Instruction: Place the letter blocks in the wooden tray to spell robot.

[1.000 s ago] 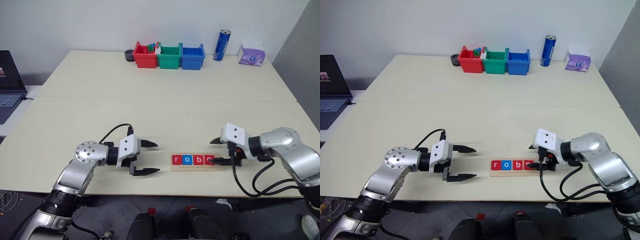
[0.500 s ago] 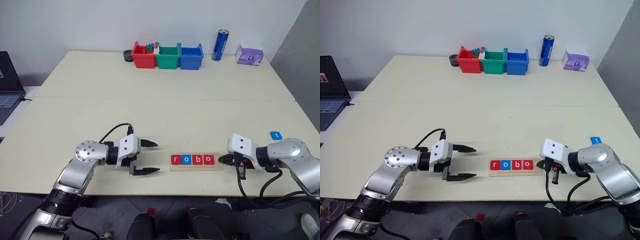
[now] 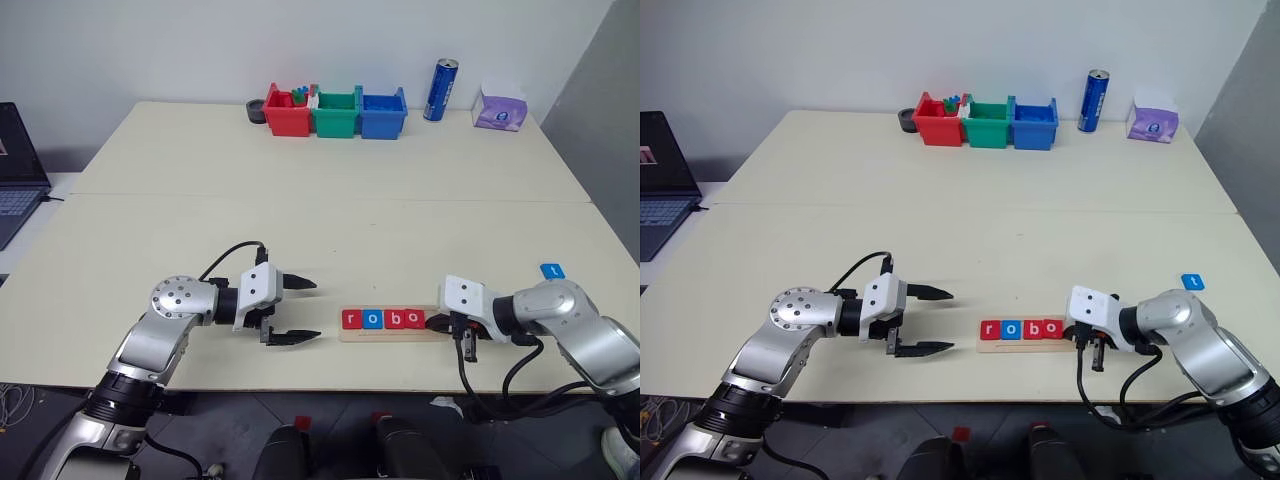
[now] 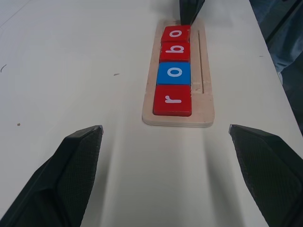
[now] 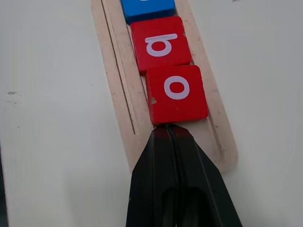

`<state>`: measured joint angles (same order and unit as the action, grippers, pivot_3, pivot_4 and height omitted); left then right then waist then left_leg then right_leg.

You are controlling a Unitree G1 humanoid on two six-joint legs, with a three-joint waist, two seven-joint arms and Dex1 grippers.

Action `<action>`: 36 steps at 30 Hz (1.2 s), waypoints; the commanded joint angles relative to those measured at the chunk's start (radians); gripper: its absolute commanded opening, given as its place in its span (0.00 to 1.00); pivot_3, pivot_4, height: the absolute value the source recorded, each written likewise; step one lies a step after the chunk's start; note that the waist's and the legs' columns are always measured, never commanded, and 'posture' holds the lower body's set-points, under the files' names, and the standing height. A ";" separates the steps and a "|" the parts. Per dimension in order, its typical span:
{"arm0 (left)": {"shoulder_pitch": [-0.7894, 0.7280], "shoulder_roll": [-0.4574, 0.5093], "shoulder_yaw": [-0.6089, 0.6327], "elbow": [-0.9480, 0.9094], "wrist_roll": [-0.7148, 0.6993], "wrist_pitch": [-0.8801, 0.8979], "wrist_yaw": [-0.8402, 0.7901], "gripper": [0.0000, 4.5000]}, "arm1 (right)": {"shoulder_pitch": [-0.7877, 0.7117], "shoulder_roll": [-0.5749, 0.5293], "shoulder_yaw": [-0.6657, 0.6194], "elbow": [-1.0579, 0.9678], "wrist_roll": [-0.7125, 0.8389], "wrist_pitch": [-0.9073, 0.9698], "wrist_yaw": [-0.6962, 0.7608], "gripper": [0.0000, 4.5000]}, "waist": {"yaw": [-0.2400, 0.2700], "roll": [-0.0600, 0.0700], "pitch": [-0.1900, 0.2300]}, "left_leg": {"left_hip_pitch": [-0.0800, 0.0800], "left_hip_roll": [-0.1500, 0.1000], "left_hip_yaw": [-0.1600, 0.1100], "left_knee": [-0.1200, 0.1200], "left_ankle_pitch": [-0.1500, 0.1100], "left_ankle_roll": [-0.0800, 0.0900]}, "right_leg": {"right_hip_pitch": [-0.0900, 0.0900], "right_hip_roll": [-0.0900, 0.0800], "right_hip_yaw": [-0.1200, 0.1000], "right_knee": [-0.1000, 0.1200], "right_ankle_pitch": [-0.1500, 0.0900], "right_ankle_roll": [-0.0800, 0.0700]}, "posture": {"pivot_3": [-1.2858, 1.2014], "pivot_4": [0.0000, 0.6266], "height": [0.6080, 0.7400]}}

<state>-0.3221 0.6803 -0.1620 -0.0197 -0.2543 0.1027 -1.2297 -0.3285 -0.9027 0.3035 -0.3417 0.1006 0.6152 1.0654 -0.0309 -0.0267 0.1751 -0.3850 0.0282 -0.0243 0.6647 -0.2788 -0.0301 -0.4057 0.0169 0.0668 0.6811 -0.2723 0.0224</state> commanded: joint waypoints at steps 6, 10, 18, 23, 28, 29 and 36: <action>-0.011 -0.004 0.001 -0.032 -0.001 0.003 0.009 1.00 | -0.042 0.014 0.020 0.011 -0.018 -0.032 0.012 0.01 | 0.000 0.000 0.000 | 0.000 0.000 0.000 0.000 0.000 0.000 | 0.000 0.000 0.000 0.000 0.000 0.000 | 0.52 0.24 1.00; -0.010 -0.007 0.000 -0.039 -0.002 0.008 0.012 1.00 | -0.041 0.012 0.014 0.008 -0.015 -0.035 0.010 0.01 | 0.000 0.000 0.000 | 0.000 0.000 0.000 0.000 0.000 0.000 | 0.000 0.000 0.000 0.000 0.000 0.000 | 0.52 0.24 1.00; -0.009 -0.010 0.004 -0.065 -0.014 0.037 0.024 1.00 | 0.009 0.004 -0.155 -0.085 0.081 0.026 -0.033 0.01 | 0.001 0.000 0.000 | 0.000 0.000 -0.001 0.000 0.000 0.000 | 0.000 0.000 0.000 0.000 0.000 0.000 | 0.52 0.24 1.00; 0.002 -0.019 0.012 -0.074 -0.030 0.049 0.029 1.00 | 0.121 0.082 -0.423 -0.103 0.122 0.105 -0.213 0.08 | 0.004 0.000 0.000 | -0.001 -0.001 0.000 0.000 0.000 0.000 | 0.000 0.000 -0.001 0.000 0.002 -0.003 | 0.52 0.24 1.00; 0.012 -0.026 0.009 -0.072 -0.031 0.037 0.026 1.00 | 0.215 0.299 -0.678 -0.055 0.073 0.133 -0.545 0.44 | 0.003 -0.001 -0.001 | -0.001 -0.001 0.000 0.000 0.000 0.000 | 0.000 0.000 0.000 0.000 0.002 -0.003 | 0.52 0.24 1.00; 0.013 -0.026 0.007 -0.070 -0.030 0.033 0.023 1.00 | 0.221 0.329 -0.703 -0.034 0.059 0.115 -0.597 0.52 | 0.003 0.000 -0.001 | -0.001 -0.001 0.000 0.000 0.000 0.000 | 0.000 0.000 0.001 0.001 0.002 -0.003 | 0.52 0.24 1.00; -0.002 -0.032 -0.004 -0.028 -0.019 -0.001 0.000 1.00 | 0.163 0.393 -0.777 0.205 0.054 -0.002 -0.737 1.00 | -0.003 0.001 -0.001 | 0.001 -0.001 0.003 -0.001 0.000 0.000 | 0.000 0.000 0.003 0.001 0.002 -0.003 | 0.52 0.24 1.00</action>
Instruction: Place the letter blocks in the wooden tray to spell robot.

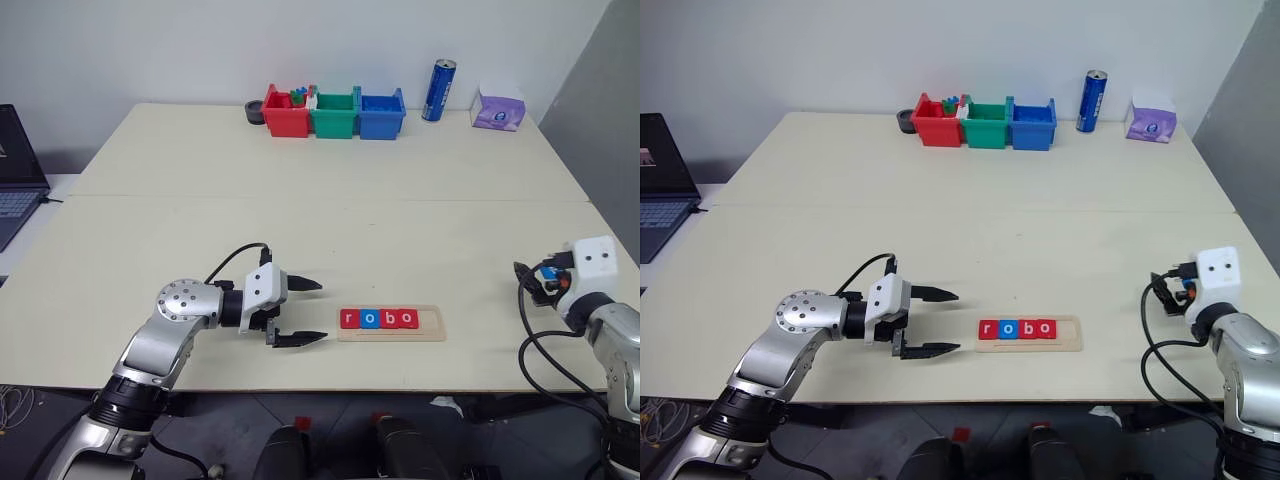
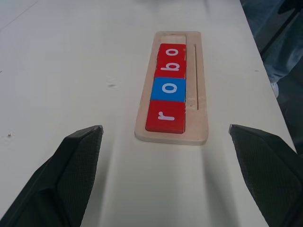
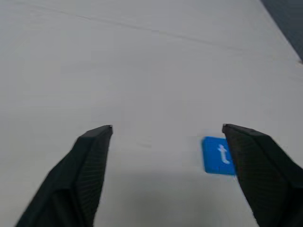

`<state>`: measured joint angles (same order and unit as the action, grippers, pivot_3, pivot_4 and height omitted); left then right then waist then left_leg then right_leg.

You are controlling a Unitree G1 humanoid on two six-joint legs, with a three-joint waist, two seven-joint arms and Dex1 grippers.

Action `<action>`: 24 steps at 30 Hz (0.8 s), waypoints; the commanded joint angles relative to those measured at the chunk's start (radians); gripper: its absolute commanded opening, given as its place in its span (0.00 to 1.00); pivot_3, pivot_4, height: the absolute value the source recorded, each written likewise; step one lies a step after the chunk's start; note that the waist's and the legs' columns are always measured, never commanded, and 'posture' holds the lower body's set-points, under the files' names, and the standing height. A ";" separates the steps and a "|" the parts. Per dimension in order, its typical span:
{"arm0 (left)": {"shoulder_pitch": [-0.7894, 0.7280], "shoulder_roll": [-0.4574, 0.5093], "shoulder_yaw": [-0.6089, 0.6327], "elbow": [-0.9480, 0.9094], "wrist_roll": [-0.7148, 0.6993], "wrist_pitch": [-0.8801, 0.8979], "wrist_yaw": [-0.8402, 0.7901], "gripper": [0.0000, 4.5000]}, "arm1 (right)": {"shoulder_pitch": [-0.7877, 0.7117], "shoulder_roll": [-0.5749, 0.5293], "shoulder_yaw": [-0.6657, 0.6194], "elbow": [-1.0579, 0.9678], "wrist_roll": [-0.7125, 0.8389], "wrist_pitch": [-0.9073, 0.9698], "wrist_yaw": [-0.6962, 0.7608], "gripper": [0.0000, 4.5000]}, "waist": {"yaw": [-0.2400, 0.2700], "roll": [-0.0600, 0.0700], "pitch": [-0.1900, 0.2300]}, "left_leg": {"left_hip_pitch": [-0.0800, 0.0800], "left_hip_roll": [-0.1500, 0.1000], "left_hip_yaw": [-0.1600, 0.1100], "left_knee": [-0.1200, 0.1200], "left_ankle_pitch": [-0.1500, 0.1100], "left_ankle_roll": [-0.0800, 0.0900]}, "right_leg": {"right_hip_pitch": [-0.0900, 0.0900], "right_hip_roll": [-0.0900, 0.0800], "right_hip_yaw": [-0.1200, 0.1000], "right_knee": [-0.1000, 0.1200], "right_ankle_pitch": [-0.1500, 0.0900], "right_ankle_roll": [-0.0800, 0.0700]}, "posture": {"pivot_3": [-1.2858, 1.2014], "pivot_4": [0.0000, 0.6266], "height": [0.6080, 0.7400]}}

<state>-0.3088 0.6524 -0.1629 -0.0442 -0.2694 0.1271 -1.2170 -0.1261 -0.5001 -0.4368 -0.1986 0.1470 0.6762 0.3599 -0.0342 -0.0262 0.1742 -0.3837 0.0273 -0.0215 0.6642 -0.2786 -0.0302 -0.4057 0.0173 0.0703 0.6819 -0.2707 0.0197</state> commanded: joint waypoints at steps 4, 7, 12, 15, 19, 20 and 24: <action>-0.026 -0.005 -0.003 0.020 -0.001 -0.037 -0.027 1.00 | -0.122 -0.055 -0.011 0.284 -0.004 -0.135 -0.016 1.00 | 0.000 0.001 0.000 | 0.000 0.000 0.002 0.000 0.000 0.000 | 0.000 0.000 0.000 0.000 0.000 0.000 | 0.52 0.24 1.00; -0.024 -0.002 -0.004 0.023 0.001 -0.043 -0.031 1.00 | -0.183 -0.084 0.004 0.439 -0.013 -0.177 -0.015 1.00 | 0.000 0.001 0.000 | 0.000 0.000 0.002 0.000 0.000 0.000 | 0.000 0.000 0.001 0.000 0.000 0.000 | 0.52 0.24 1.00; -0.016 0.002 -0.002 0.006 0.001 -0.036 -0.028 1.00 | -0.238 -0.110 0.020 0.573 0.006 -0.159 -0.008 0.96 | 0.000 0.001 0.000 | 0.000 0.000 0.002 -0.001 0.000 0.000 | 0.000 0.000 0.001 -0.001 0.000 0.000 | 0.52 0.24 1.00; -0.008 0.007 0.004 -0.003 0.000 -0.030 -0.024 1.00 | -0.230 -0.108 0.025 0.561 0.025 -0.114 0.000 0.79 | 0.001 0.001 0.000 | 0.000 0.000 0.002 -0.001 0.000 0.000 | 0.000 0.000 0.001 0.000 0.000 0.000 | 0.52 0.24 1.00; 0.001 0.012 0.006 -0.011 0.000 -0.027 -0.020 1.00 | -0.183 -0.096 0.034 0.495 0.035 -0.064 -0.011 0.47 | 0.004 0.000 0.000 | 0.000 0.000 0.001 -0.001 0.000 0.000 | 0.000 0.000 0.001 -0.001 0.000 0.000 | 0.52 0.24 1.00; 0.002 0.013 0.007 -0.012 -0.001 -0.026 -0.018 1.00 | -0.170 -0.092 0.034 0.470 0.041 -0.050 -0.011 0.40 | 0.006 0.000 0.000 | 0.000 0.000 0.000 -0.001 0.000 0.000 | 0.001 0.000 0.000 -0.001 0.000 0.000 | 0.52 0.24 1.00; 0.008 0.021 0.008 -0.007 0.002 -0.035 -0.020 1.00 | -0.051 -0.041 0.050 0.199 0.079 0.053 -0.026 0.32 | 0.006 0.001 -0.001 | -0.001 0.001 -0.002 -0.001 0.000 0.000 | 0.001 0.000 0.000 -0.001 0.000 0.000 | 0.52 0.24 1.00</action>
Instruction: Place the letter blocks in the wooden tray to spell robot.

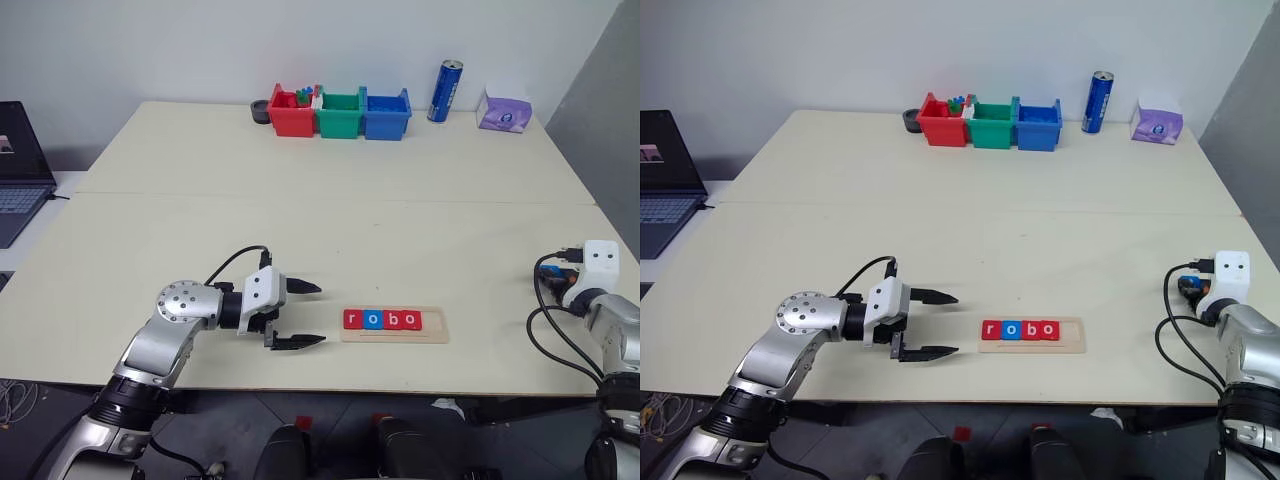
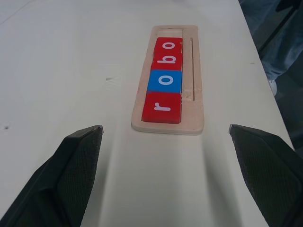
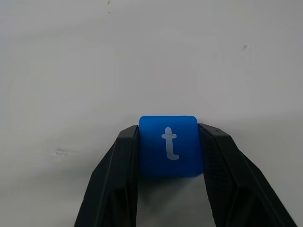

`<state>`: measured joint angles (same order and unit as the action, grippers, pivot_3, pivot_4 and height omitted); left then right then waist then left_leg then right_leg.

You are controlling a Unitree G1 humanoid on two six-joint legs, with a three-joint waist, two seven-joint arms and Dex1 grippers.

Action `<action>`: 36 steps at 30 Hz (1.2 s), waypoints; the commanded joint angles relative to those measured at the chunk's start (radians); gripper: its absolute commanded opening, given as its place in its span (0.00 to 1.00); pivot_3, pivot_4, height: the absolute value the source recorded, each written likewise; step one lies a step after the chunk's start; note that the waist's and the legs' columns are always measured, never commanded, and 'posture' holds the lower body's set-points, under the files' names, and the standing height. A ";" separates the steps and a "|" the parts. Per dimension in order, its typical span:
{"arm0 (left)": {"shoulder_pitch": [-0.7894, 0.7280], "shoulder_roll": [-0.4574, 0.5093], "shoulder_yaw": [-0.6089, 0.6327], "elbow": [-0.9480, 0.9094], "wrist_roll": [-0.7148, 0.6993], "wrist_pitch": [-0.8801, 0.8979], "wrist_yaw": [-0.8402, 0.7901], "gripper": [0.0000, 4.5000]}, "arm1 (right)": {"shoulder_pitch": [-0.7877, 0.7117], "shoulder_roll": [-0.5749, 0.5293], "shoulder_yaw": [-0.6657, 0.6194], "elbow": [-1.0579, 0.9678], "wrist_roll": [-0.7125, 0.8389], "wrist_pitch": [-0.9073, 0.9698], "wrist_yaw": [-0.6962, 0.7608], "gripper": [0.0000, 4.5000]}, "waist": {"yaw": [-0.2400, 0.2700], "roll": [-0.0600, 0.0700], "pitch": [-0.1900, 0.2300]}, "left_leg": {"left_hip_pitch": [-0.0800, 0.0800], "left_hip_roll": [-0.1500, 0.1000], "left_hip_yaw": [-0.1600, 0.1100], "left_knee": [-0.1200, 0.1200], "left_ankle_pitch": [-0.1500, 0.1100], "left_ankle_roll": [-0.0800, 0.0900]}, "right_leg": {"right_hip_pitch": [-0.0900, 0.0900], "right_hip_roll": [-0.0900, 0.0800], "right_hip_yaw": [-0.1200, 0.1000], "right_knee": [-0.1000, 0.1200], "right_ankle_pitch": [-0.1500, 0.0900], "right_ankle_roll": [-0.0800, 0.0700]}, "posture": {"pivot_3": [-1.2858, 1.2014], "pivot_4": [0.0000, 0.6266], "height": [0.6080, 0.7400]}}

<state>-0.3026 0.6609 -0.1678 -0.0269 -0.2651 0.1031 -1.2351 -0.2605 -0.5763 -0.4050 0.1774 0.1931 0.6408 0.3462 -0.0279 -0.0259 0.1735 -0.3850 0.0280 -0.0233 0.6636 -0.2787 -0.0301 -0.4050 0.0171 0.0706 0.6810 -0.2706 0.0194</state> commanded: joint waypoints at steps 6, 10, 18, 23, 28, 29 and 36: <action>0.003 0.014 0.010 -0.002 0.004 -0.034 -0.006 1.00 | 0.317 0.254 0.046 -0.672 0.075 0.290 -0.171 0.32 | -0.004 0.001 -0.001 | 0.000 0.001 -0.002 -0.001 0.000 0.000 | 0.000 0.000 -0.001 0.001 -0.002 0.003 | 0.52 0.24 1.00; 0.000 0.011 0.003 0.014 0.006 -0.050 -0.014 1.00 | 0.417 0.370 0.126 -0.841 0.058 0.350 -0.253 0.32 | -0.006 0.002 -0.002 | 0.001 0.002 -0.002 -0.001 0.000 0.000 | -0.001 0.000 -0.001 0.001 -0.003 0.004 | 0.52 0.24 1.00; -0.019 0.001 -0.004 0.053 0.012 -0.076 -0.034 1.00 | 0.435 0.475 0.173 -0.850 0.026 0.337 -0.340 0.40 | -0.006 -0.003 -0.006 | 0.002 0.002 -0.001 -0.001 0.000 0.000 | 0.000 0.001 -0.001 0.000 -0.004 0.004 | 0.52 0.24 1.00; -0.016 0.003 0.000 0.055 0.014 -0.080 -0.037 1.00 | 0.373 0.467 0.133 -0.871 0.036 0.319 -0.340 0.78 | -0.006 -0.002 -0.005 | 0.002 0.001 -0.001 -0.001 0.000 0.000 | 0.000 0.001 0.000 0.000 -0.003 0.004 | 0.52 0.24 1.00; -0.010 0.007 0.005 0.040 0.013 -0.072 -0.033 1.00 | 0.279 0.327 0.061 -0.877 0.059 0.341 -0.265 0.99 | -0.005 -0.001 -0.004 | 0.001 0.000 0.000 -0.001 0.000 0.000 | -0.002 0.000 0.000 0.000 -0.004 0.004 | 0.52 0.24 1.00; -0.010 0.007 0.005 0.039 0.012 -0.071 -0.033 1.00 | 0.269 0.297 0.052 -0.869 0.071 0.352 -0.241 0.99 | -0.005 -0.001 -0.004 | 0.001 0.000 0.000 -0.001 0.000 0.000 | -0.001 0.000 0.000 0.000 -0.004 0.004 | 0.52 0.24 1.00; -0.022 0.002 -0.001 0.038 0.015 -0.063 -0.029 1.00 | 0.313 -0.119 0.050 -0.762 0.269 0.337 0.263 0.99 | -0.005 0.002 -0.002 | 0.000 -0.001 0.001 -0.001 0.000 0.000 | -0.001 0.000 -0.001 -0.001 -0.004 0.004 | 0.52 0.24 1.00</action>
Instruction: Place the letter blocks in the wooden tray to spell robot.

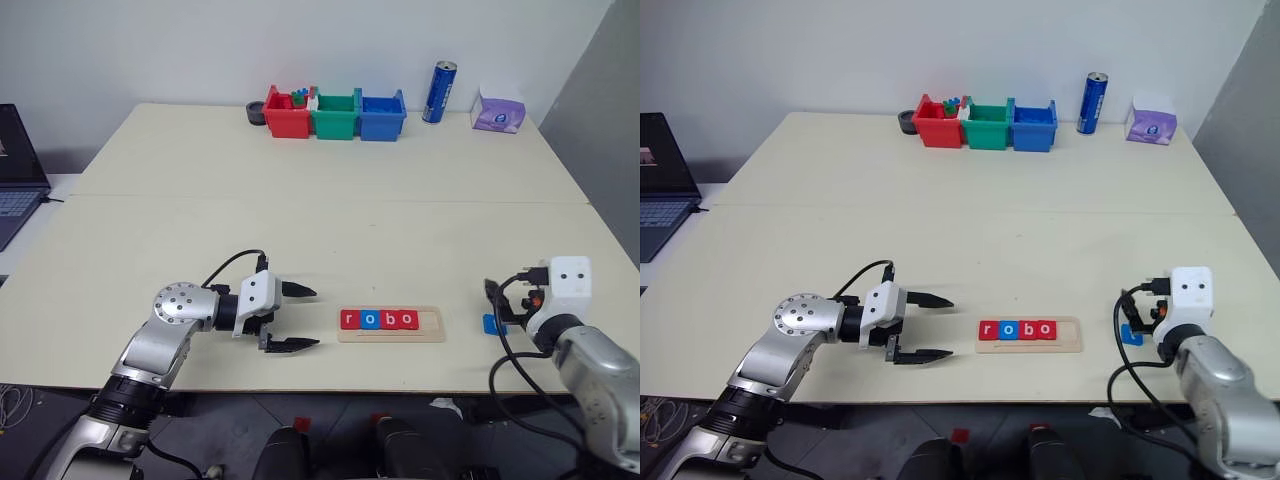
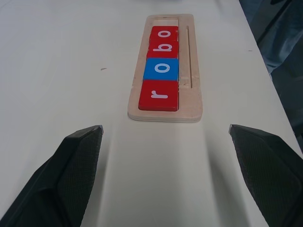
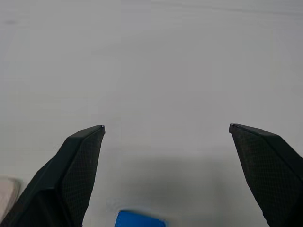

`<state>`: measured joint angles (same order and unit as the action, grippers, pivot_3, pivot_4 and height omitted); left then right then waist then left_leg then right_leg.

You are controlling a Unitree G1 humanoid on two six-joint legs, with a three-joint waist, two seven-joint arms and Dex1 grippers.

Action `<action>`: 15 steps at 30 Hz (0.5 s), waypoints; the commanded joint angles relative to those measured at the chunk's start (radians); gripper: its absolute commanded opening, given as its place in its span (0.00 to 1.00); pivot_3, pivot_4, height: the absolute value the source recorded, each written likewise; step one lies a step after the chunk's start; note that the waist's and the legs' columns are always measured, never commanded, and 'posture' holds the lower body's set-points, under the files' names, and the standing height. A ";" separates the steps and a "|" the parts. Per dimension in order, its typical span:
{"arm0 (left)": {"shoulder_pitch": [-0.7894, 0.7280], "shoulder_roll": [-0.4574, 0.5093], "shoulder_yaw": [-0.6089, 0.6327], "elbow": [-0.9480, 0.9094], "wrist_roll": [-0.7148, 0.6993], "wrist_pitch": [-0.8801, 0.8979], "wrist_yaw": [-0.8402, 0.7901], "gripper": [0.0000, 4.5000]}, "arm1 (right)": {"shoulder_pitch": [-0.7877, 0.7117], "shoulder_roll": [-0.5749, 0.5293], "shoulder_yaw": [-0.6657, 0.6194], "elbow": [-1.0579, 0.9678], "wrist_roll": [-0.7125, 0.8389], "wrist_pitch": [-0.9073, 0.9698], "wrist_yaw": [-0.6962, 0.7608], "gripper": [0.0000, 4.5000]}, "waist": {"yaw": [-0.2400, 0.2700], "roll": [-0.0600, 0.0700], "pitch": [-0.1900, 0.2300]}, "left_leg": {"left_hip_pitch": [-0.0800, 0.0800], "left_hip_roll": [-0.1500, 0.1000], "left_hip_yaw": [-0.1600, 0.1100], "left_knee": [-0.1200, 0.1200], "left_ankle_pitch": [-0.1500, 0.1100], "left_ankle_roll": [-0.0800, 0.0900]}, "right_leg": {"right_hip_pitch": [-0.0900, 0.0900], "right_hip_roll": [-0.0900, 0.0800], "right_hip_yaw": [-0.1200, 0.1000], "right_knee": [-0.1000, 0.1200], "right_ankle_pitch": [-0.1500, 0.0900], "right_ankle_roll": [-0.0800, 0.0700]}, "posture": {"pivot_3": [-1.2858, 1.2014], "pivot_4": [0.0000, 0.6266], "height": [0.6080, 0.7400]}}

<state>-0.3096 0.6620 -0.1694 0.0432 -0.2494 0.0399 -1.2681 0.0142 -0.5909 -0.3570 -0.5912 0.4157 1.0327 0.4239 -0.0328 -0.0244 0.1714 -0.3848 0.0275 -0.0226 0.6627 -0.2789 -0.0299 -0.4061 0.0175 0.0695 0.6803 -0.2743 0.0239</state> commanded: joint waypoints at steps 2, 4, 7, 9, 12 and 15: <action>-0.015 0.000 -0.001 -0.033 0.000 0.001 0.004 1.00 | 0.108 -0.238 0.042 0.042 0.028 -0.158 0.336 0.99 | 0.003 0.000 0.000 | -0.001 0.000 -0.001 0.000 0.000 0.000 | 0.001 0.000 0.000 -0.001 0.000 0.000 | 0.52 0.24 1.00; -0.014 0.000 -0.002 -0.035 0.001 0.001 0.004 1.00 | 0.138 -0.321 0.078 0.099 -0.009 -0.251 0.410 0.99 | 0.002 -0.002 0.001 | -0.001 0.000 -0.001 0.000 0.000 0.000 | 0.001 0.000 -0.001 -0.001 0.000 0.000 | 0.52 0.24 1.00; -0.013 -0.001 -0.003 -0.039 0.002 0.002 0.005 1.00 | 0.122 -0.378 0.121 0.195 -0.058 -0.378 0.467 0.99 | -0.002 -0.002 0.001 | 0.000 0.000 0.000 0.001 0.000 0.000 | 0.001 0.001 -0.001 -0.001 0.000 0.000 | 0.52 0.24 1.00; -0.013 -0.002 -0.004 -0.040 0.002 0.003 0.006 1.00 | 0.101 -0.391 0.144 0.240 -0.081 -0.431 0.486 0.99 | -0.003 -0.002 0.001 | 0.001 0.000 0.001 0.001 0.000 0.000 | 0.001 0.001 0.000 0.000 0.000 0.001 | 0.52 0.24 1.00; -0.014 -0.002 -0.004 -0.043 0.003 0.004 0.005 1.00 | 0.060 -0.415 0.197 0.307 -0.121 -0.502 0.528 0.99 | -0.003 -0.002 0.001 | 0.001 0.000 0.001 0.001 0.000 0.000 | 0.001 0.001 0.000 0.000 0.000 0.001 | 0.52 0.24 1.00; -0.017 -0.001 -0.005 -0.043 0.004 0.005 0.003 1.00 | 0.021 -0.427 0.233 0.363 -0.130 -0.533 0.575 0.99 | 0.000 -0.002 0.001 | 0.001 0.000 0.001 0.001 0.000 0.000 | 0.001 0.001 0.000 0.000 0.000 0.001 | 0.52 0.24 1.00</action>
<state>-0.3138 0.6600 -0.1706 0.0351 -0.2454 0.0465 -1.2673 0.0525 -0.9964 -0.1286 -0.2379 0.2944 0.5299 0.9670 -0.0324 -0.0269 0.1728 -0.3843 0.0274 -0.0218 0.6639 -0.2788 -0.0300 -0.4052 0.0182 0.0693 0.6802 -0.2738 0.0247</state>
